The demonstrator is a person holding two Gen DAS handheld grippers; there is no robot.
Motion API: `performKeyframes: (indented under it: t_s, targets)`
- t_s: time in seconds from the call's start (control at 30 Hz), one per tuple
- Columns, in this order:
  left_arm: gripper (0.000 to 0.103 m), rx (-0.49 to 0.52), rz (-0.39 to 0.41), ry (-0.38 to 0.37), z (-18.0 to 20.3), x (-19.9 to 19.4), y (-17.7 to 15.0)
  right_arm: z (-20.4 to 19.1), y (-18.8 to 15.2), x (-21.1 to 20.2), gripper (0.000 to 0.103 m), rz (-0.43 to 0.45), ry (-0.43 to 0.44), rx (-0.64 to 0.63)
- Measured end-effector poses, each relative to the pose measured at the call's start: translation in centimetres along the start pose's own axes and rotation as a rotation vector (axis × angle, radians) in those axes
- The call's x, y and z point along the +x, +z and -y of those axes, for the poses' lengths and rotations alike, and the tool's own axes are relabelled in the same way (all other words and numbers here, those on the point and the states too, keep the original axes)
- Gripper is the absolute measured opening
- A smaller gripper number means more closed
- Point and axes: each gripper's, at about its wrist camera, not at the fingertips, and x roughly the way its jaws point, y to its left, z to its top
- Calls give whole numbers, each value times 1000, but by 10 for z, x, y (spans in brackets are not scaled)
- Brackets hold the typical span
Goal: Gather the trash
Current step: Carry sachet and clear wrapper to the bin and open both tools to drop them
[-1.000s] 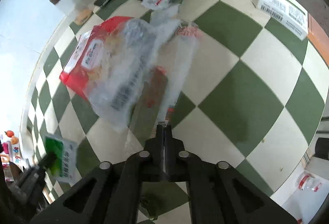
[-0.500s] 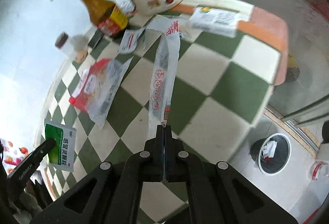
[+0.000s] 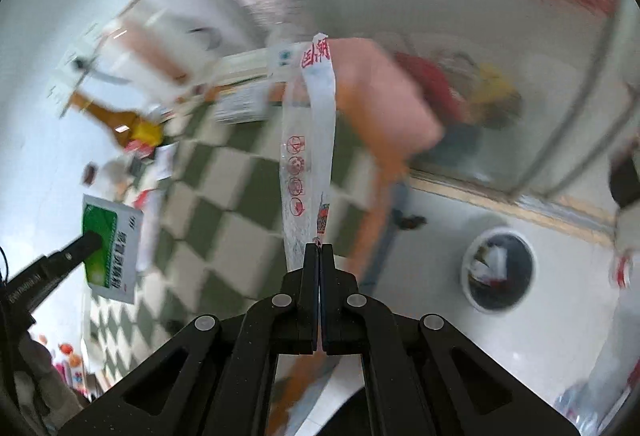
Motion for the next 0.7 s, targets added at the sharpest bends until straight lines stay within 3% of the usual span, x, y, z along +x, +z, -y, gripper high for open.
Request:
performKeyframes:
  t_s: [0.33, 0.53, 0.7]
  targets:
    - [0, 252, -193, -104, 179, 120, -46, 213, -42, 4, 0, -65, -170, 303]
    - [0, 332, -319, -118, 249, 224, -97, 326, -78, 53, 0, -153, -223, 435]
    - [1, 365, -470, -127, 281, 342, -151, 406, -110, 131, 0, -252, -215, 514]
